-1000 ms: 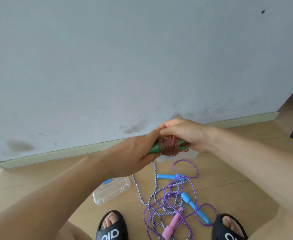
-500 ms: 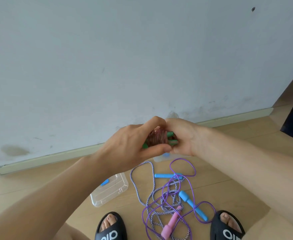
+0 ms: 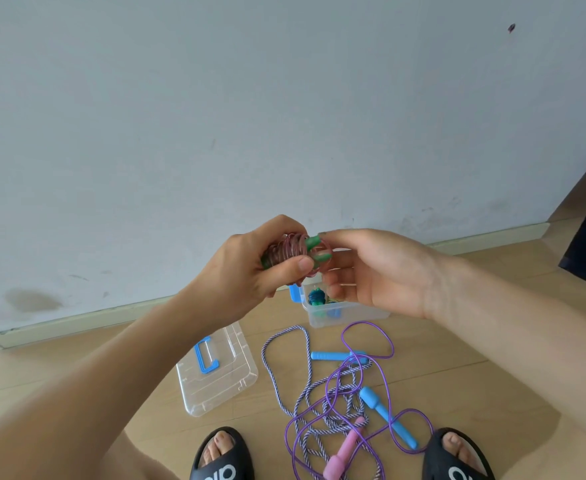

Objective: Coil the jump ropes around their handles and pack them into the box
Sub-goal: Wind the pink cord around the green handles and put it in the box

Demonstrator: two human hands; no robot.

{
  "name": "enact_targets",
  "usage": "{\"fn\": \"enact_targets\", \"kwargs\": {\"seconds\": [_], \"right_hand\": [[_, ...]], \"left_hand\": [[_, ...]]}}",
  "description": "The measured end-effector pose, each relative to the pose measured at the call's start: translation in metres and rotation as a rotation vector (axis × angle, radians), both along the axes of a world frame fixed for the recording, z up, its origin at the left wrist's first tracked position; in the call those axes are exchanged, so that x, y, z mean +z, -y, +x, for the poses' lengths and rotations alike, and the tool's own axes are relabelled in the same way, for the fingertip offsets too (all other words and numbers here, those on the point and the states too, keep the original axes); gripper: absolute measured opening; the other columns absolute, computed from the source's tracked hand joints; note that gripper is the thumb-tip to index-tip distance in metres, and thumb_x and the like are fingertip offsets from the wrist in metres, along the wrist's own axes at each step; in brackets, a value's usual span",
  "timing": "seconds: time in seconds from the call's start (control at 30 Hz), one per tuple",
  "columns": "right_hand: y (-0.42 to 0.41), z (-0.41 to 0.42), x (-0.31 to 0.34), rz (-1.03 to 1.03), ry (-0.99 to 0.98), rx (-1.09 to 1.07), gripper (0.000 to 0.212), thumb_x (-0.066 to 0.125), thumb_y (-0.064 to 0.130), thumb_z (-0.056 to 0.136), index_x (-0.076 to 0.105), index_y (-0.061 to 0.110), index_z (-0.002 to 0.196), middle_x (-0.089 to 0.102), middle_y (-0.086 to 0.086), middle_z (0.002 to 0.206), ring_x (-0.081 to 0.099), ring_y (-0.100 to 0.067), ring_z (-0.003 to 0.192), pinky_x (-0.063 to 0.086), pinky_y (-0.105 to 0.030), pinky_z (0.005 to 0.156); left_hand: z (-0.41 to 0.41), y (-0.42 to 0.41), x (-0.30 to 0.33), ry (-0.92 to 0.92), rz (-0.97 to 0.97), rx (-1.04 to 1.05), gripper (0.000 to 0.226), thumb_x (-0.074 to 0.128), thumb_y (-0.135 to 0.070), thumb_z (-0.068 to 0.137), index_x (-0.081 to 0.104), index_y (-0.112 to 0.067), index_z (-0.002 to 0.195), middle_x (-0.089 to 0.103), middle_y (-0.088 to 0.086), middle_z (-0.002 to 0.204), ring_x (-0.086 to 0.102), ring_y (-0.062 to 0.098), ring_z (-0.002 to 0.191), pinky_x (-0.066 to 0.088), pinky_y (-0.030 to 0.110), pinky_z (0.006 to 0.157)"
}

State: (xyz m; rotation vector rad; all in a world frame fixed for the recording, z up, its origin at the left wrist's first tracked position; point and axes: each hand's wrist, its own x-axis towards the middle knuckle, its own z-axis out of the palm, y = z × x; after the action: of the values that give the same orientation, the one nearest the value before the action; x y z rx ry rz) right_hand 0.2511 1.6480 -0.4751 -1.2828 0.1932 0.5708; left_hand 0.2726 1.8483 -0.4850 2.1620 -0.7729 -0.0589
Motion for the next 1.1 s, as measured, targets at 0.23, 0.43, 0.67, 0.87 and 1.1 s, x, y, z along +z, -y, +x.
{"fn": "enact_targets", "kwargs": {"seconds": [0.23, 0.43, 0.67, 0.87, 1.1], "right_hand": [[0.003, -0.002, 0.002, -0.044, 0.152, -0.02, 0.018, 0.058, 0.016, 0.096, 0.072, 0.005, 0.094, 0.068, -0.009, 0.087, 0.061, -0.017, 0.067, 0.05, -0.028, 0.064], [0.004, -0.005, 0.0, -0.215, 0.424, -0.051, 0.015, 0.06, 0.01, 0.096, 0.07, 0.004, 0.104, 0.073, -0.013, 0.09, 0.069, -0.019, 0.077, 0.054, -0.03, 0.074], [0.006, -0.006, 0.0, -0.159, 0.404, -0.062, 0.012, 0.062, 0.006, 0.095, 0.068, -0.003, 0.1, 0.073, -0.014, 0.09, 0.07, -0.02, 0.079, 0.056, -0.028, 0.075], [0.005, -0.008, 0.0, -0.316, 0.542, -0.078, 0.009, 0.06, 0.007, 0.096, 0.069, 0.005, 0.095, 0.074, -0.011, 0.081, 0.072, -0.023, 0.075, 0.059, -0.031, 0.072], [0.004, -0.009, 0.003, -0.53, 0.75, -0.083, 0.011, 0.056, 0.007, 0.098, 0.067, 0.011, 0.096, 0.073, -0.005, 0.071, 0.07, -0.021, 0.068, 0.058, -0.03, 0.07]], "left_hand": [[0.004, -0.003, 0.0, 0.119, 0.089, 0.033, 0.037, 0.056, -0.064, 0.083, 0.053, -0.033, 0.104, 0.066, 0.0, 0.073, 0.059, 0.026, 0.066, 0.051, 0.046, 0.063], [0.007, -0.004, 0.001, 0.174, 0.115, 0.063, 0.037, 0.056, -0.065, 0.083, 0.051, -0.034, 0.102, 0.066, -0.003, 0.072, 0.059, 0.025, 0.067, 0.05, 0.045, 0.062], [0.009, -0.005, 0.0, 0.18, 0.136, 0.066, 0.038, 0.055, -0.066, 0.081, 0.051, -0.037, 0.104, 0.067, -0.005, 0.074, 0.062, 0.023, 0.07, 0.052, 0.044, 0.064], [0.011, -0.005, 0.001, 0.191, 0.14, 0.065, 0.039, 0.054, -0.068, 0.081, 0.05, -0.036, 0.103, 0.067, -0.005, 0.074, 0.062, 0.023, 0.07, 0.052, 0.044, 0.064], [0.01, -0.004, 0.004, 0.157, 0.103, 0.074, 0.038, 0.056, -0.066, 0.081, 0.052, -0.034, 0.101, 0.067, -0.002, 0.072, 0.059, 0.024, 0.068, 0.05, 0.043, 0.063]]}}
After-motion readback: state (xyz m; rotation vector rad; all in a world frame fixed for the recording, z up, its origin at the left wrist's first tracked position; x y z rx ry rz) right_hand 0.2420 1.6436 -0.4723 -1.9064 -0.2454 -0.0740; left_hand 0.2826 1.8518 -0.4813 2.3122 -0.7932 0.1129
